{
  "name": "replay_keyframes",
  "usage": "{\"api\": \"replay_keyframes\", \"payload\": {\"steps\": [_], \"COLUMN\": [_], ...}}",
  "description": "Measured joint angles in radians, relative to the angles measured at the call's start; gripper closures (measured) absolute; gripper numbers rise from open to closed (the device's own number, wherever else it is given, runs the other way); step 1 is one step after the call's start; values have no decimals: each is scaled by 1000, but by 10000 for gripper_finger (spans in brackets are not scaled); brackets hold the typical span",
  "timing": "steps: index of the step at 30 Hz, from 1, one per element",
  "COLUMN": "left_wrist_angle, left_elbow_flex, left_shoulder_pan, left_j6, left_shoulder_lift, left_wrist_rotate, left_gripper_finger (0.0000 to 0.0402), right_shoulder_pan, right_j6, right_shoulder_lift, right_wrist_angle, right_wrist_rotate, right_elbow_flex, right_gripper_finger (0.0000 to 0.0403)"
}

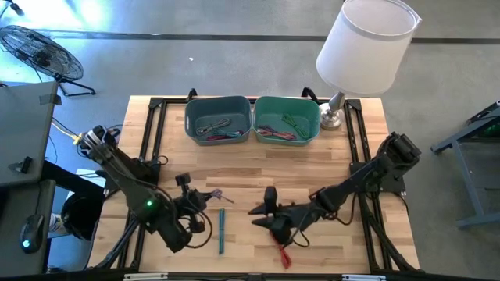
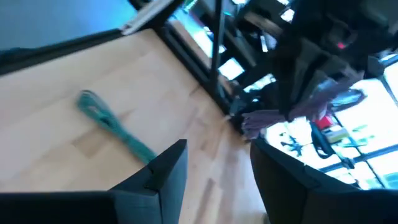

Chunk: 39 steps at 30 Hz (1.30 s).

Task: Pick & Place USB Port
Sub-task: Put the purple USB cable into the green bin

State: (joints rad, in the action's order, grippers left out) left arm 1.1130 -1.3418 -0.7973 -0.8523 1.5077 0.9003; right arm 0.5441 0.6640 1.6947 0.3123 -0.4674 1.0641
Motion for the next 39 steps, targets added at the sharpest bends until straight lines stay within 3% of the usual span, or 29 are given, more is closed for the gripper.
{"api": "replay_keyframes", "payload": {"steps": [4,10,15,20,26,29,33,39], "left_wrist_angle": [-115,-210,-303,-449,-580,-612,-617,-616], "left_elbow_flex": [0,0,0,0,-1,-1,-1,-1], "left_shoulder_pan": [-1,3,22,52,72,72,71,72], "left_j6": [173,290,385,545,697,748,780,830], "left_shoulder_lift": [-11,-11,-11,-3,-3,-4,-4,-4], "left_wrist_rotate": [65,137,117,32,-34,-58,-62,-76], "left_gripper_finger": [398,398,398,398,398,398,398,398], "right_shoulder_pan": [-9,-4,-12,-26,-22,-21,-9,9], "right_j6": [88,223,259,262,258,224,170,137], "right_shoulder_lift": [0,0,0,0,0,0,0,0], "right_wrist_angle": [45,140,222,294,410,427,397,352], "right_wrist_rotate": [-3,3,5,-4,-220,-257,-217,-60], "right_elbow_flex": [0,0,0,0,1,1,1,1], "right_gripper_finger": [235,235,235,235,235,235,235,235]}}
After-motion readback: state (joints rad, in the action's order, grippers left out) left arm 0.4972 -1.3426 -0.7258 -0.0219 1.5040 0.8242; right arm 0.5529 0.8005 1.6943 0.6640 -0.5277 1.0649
